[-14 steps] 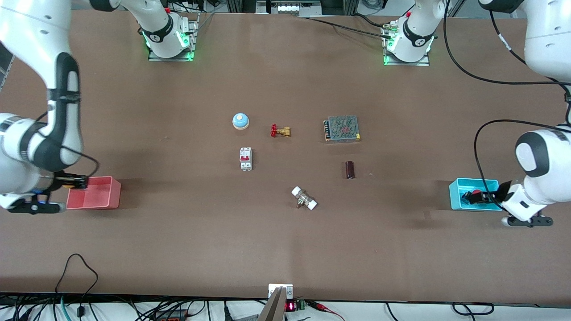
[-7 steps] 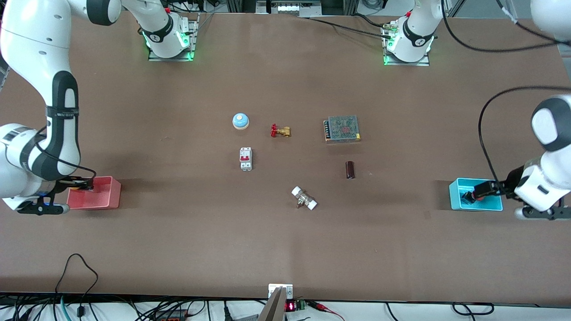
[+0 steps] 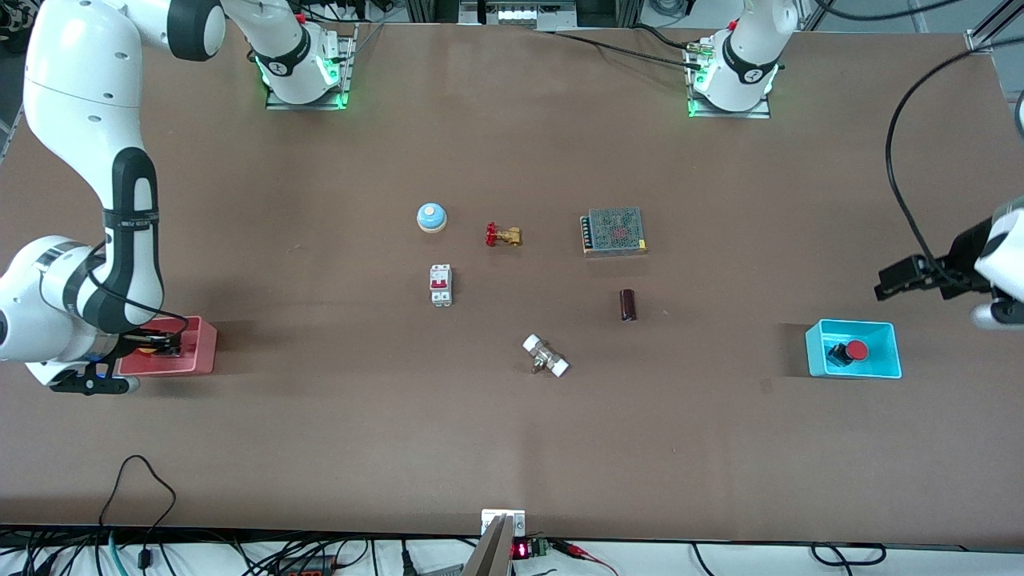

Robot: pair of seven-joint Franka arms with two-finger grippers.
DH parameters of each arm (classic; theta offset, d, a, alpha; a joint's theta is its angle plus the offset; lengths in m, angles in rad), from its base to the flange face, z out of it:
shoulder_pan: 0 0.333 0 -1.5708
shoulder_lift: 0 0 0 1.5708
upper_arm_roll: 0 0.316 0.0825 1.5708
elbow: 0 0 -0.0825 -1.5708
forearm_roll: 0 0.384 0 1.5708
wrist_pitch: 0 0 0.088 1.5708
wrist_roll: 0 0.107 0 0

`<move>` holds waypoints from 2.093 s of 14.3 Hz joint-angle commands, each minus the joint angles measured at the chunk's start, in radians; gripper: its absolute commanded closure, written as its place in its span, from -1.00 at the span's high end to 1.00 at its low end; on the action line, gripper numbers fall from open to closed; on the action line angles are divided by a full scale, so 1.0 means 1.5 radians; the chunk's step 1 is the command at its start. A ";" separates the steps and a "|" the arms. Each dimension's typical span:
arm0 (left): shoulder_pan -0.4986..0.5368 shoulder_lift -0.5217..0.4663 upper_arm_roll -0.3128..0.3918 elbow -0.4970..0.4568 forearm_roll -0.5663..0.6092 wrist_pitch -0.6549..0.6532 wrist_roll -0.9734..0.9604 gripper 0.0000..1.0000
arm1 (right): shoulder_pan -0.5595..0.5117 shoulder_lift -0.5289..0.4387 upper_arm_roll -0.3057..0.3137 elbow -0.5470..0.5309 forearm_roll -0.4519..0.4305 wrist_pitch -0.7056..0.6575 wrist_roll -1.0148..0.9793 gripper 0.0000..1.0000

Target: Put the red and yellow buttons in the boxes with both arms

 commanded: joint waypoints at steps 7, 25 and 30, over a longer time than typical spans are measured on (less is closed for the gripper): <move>0.008 -0.169 -0.015 -0.123 0.009 -0.016 -0.001 1.00 | -0.007 0.021 0.015 0.001 0.040 0.030 -0.022 0.47; 0.012 -0.162 -0.020 -0.080 0.009 -0.111 0.011 1.00 | 0.044 -0.261 0.009 0.007 0.025 -0.189 -0.013 1.00; 0.010 -0.160 -0.023 -0.086 0.012 -0.113 0.013 1.00 | 0.060 -0.299 0.011 0.010 0.026 -0.226 -0.013 1.00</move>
